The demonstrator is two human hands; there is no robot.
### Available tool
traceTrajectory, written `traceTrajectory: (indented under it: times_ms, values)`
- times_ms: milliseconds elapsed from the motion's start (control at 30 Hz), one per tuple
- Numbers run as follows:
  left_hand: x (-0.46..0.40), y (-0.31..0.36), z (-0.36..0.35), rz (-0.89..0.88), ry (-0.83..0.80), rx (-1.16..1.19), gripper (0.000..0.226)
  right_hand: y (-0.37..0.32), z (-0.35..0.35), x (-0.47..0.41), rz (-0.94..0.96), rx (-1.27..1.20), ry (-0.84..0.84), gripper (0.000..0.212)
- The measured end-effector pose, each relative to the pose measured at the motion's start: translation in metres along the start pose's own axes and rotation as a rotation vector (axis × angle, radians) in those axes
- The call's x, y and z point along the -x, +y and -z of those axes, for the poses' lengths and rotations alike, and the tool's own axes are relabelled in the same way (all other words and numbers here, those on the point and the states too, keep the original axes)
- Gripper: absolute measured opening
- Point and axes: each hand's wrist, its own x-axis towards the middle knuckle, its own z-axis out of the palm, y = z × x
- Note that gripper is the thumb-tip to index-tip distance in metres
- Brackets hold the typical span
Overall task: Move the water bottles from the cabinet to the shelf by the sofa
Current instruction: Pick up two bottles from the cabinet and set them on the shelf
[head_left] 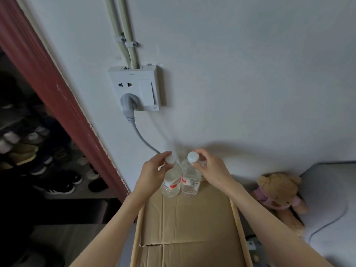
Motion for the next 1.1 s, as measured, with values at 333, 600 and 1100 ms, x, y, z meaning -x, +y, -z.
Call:
traceTrajectory:
  times_ms: [333,600,1100]
  values:
    - [0.006,-0.007,0.006,-0.091,-0.056,-0.150,0.049,-0.002,-0.008,0.002,0.019,0.034,-0.068,0.045]
    - [0.007,-0.007,0.004,0.008,0.069,-0.076,0.027,-0.010,-0.010,0.001,-0.115,0.117,0.053,0.042]
    - [0.017,-0.009,-0.007,0.035,0.161,-0.187,0.031,0.001,-0.022,0.010,-0.064,-0.001,0.105,0.040]
